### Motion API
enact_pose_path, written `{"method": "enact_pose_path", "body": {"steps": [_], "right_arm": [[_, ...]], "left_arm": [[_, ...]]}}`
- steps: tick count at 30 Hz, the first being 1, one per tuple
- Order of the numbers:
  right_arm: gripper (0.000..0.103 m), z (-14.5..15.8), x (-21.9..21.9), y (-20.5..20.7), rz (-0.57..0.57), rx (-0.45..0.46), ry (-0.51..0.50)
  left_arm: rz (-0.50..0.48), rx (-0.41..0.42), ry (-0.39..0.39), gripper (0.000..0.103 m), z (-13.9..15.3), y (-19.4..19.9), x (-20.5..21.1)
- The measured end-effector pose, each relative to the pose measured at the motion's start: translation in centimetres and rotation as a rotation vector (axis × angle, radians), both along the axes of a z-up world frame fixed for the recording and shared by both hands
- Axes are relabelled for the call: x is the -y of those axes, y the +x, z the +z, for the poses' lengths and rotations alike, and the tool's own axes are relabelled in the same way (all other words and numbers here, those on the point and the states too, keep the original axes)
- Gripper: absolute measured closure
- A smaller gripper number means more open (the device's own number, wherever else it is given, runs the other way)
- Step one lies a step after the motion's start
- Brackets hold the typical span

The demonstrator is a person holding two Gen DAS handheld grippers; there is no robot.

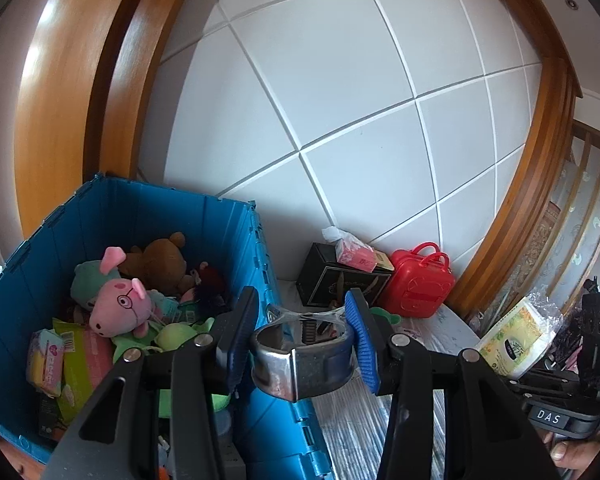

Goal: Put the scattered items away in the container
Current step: 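Lift and carry the metal clip with the left gripper while the right carries the wipes packet toward the crate, then lower the metal clip with the left gripper while the right lowers the wipes packet into the crate, opening both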

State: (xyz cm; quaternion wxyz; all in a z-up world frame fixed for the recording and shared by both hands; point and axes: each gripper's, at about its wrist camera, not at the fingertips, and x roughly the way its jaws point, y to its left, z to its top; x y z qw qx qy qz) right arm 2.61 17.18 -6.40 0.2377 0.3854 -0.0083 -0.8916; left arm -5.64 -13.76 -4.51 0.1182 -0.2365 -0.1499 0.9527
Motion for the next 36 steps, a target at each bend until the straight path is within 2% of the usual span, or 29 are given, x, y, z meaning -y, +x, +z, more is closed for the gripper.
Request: {"method": "enact_pose_path", "body": {"steps": [6, 17, 24, 36], "right_arm": [[0.093, 0.2, 3.0, -0.1, 0.051, -0.002, 0.017], [0.093, -0.3, 8.5, -2.2, 0.133, 0.028, 0.024], [0.093, 0.4, 13.6, -4.1, 0.205, 0.009, 0.039], [0.093, -0.6, 24.3, -8.2, 0.323, 0.029, 0.057]], "left_arm": [[0.047, 0.021, 0.006, 0.059, -0.9, 0.4, 2.4], [0.148, 0.049, -0.032, 0.059, -2.0, 0.0, 6.3], [0.185, 0.092, -0.033, 0.059, -3.6, -0.5, 8.9], [0.243, 0.12, -0.098, 0.059, -4.8, -1.0, 12.8]]}}
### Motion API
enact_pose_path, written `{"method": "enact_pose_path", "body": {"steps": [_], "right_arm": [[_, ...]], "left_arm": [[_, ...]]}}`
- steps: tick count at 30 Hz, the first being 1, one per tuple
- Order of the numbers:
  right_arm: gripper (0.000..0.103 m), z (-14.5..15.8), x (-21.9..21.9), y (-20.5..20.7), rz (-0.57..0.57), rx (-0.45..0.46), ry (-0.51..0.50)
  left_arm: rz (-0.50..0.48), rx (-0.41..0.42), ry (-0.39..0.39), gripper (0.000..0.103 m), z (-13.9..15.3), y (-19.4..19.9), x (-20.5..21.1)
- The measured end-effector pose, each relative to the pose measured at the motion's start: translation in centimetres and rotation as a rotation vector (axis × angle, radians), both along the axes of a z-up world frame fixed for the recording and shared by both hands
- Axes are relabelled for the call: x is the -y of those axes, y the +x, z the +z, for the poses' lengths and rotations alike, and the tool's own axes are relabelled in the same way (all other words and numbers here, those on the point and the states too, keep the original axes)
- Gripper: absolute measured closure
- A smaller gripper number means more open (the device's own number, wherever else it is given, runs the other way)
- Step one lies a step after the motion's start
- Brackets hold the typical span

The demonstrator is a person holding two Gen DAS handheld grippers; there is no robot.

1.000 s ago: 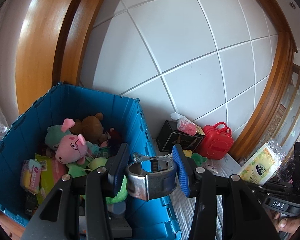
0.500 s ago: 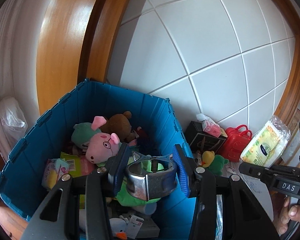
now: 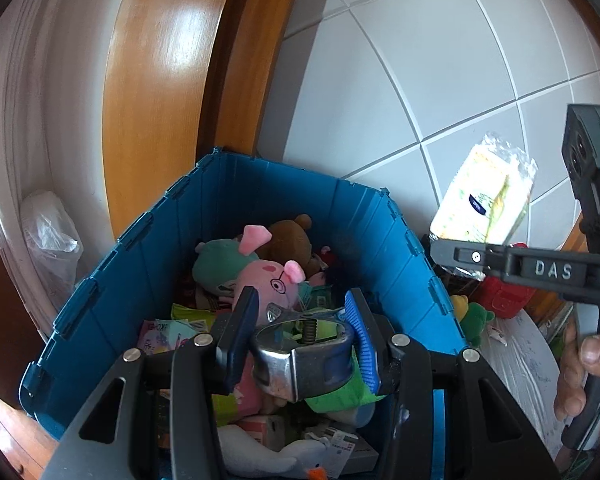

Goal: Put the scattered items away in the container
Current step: 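Lower the metal clip with the left gripper while the right lowers the wipes packet into the crate, opening both, then withdraw both grippers from the crate toward the remaining items on the bed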

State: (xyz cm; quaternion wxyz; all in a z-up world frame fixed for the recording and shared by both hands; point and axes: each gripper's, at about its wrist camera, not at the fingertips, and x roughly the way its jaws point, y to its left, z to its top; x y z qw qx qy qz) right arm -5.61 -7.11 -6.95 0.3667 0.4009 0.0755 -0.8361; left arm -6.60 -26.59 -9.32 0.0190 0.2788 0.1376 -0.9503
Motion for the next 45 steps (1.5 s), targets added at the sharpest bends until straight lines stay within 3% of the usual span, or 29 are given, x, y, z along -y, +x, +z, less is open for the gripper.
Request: {"method": "enact_pose_path", "body": {"steps": [8, 9, 10, 11, 12, 14, 27, 32, 45], "right_arm": [[0.092, -0.5, 5.1, -2.8, 0.031, 0.018, 0.011], [0.09, -0.5, 5.5, -3.0, 0.035, 0.014, 0.015], [0.079, -0.5, 5.9, -3.1, 0.043, 0.01, 0.023], [0.063, -0.6, 6.2, -3.3, 0.046, 0.008, 0.034], [0.013, -0.6, 6.3, -3.3, 0.035, 0.003, 0.04], [0.0, -0.6, 5.7, -3.1, 0.004, -0.027, 0.034], [0.0, 1.7, -2.8, 0.7, -0.171, -0.07, -0.072], [0.0, 0.7, -6.8, 2.7, -0.192, -0.038, -0.088], [0.0, -1.4, -19.1, 6.8, -0.241, -0.025, -0.059]], "left_arm": [[0.016, 0.027, 0.005, 0.059, -0.7, -0.6, 1.9], [0.017, 0.033, 0.016, 0.053, -0.8, -0.8, 2.2], [0.024, 0.04, 0.023, 0.026, -0.9, -1.0, 2.3], [0.036, 0.04, 0.034, 0.009, -0.9, -1.0, 2.6], [0.048, 0.037, 0.044, 0.0, -0.9, -1.0, 2.8], [0.048, 0.05, 0.047, 0.0, -1.0, -1.2, 3.0], [0.091, 0.05, -0.037, 0.0, 0.2, -0.9, 0.1], [0.102, 0.039, -0.082, 0.0, 1.4, 0.7, -2.9], [0.088, 0.068, -0.077, 0.0, 3.4, 3.9, -12.3]]}}
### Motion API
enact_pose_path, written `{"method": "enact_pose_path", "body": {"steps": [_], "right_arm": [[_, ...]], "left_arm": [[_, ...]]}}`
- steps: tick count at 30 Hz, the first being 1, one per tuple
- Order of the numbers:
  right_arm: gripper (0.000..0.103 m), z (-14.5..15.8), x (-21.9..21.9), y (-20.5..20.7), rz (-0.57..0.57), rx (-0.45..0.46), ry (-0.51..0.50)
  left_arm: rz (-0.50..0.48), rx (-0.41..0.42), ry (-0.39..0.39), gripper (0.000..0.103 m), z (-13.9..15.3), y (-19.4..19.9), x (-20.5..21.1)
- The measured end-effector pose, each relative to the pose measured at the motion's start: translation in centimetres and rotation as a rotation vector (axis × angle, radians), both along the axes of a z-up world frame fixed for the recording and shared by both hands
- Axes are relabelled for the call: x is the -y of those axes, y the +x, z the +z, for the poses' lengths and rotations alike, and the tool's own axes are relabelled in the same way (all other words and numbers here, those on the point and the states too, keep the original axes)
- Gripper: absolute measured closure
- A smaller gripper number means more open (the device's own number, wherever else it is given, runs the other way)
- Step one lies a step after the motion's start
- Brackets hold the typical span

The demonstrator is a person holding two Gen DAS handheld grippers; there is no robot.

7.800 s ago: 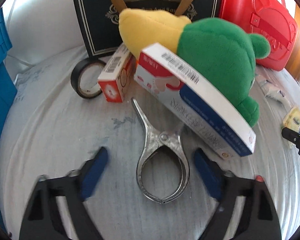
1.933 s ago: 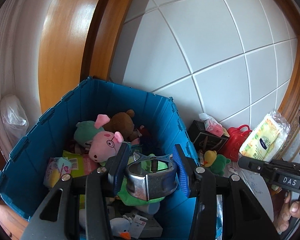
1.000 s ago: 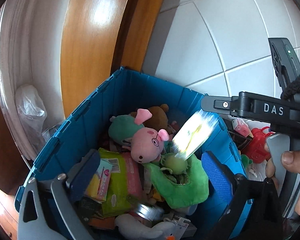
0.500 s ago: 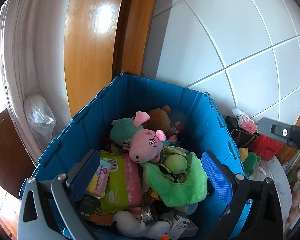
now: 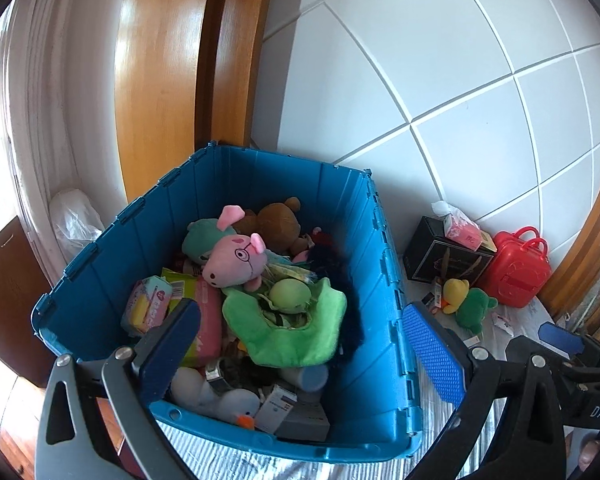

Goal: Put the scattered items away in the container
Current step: 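Withdraw both grippers from the crate toward the remaining items on the bed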

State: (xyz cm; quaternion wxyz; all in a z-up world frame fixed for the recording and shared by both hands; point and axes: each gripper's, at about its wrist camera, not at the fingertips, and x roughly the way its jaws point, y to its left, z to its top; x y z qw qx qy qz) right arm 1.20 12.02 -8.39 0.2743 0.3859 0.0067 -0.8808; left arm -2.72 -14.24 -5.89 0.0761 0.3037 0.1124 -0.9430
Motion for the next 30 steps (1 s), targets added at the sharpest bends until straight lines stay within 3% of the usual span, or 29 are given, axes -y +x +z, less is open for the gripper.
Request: {"method": "enact_pose_path", "body": {"steps": [12, 30], "right_arm": [[0.0, 1.0, -8.0, 1.8, -0.063, -0.011, -0.035], [0.0, 1.8, -14.3, 3.0, -0.14, -0.029, -0.041]], "left_arm": [[-0.012, 0.004, -0.054, 0.0, 1.8, 1.7, -5.5], [-0.078, -0.001, -0.073, 0.0, 4.0, 2.0, -11.5]]}}
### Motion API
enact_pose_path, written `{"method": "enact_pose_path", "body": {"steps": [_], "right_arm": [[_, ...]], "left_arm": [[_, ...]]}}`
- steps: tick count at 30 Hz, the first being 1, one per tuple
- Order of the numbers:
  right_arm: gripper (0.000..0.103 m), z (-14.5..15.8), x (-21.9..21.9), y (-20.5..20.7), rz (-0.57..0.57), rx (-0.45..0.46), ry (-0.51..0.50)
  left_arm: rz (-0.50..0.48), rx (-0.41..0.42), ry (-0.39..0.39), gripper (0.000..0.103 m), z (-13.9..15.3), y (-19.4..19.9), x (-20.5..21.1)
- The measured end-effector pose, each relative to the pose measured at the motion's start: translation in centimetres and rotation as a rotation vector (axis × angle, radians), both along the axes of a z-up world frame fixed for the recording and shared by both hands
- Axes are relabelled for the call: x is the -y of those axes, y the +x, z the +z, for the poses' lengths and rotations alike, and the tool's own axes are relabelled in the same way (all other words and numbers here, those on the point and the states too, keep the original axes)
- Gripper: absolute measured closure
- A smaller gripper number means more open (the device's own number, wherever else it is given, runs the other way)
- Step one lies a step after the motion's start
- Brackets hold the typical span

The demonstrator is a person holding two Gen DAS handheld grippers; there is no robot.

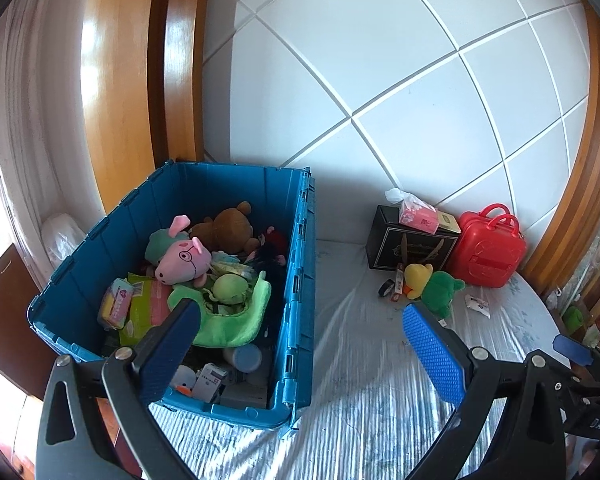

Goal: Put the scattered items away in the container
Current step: 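Withdraw both grippers from the crate toward the remaining items on the bed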

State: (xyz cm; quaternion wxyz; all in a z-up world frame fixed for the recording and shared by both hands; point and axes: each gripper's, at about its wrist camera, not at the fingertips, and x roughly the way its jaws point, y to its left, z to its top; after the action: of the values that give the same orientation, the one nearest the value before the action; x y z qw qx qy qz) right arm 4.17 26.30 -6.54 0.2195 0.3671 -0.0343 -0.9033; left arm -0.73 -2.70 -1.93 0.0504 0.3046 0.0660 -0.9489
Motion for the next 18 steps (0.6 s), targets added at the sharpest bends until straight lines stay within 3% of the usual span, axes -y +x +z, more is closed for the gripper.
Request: {"method": "enact_pose_path", "body": {"steps": [18], "right_arm": [[0.0, -0.2, -5.0, 0.8, -0.087, 0.008, 0.0]], "left_arm": [[-0.028, 0.073, -0.04, 0.0, 0.1, -0.8, -5.1]]}}
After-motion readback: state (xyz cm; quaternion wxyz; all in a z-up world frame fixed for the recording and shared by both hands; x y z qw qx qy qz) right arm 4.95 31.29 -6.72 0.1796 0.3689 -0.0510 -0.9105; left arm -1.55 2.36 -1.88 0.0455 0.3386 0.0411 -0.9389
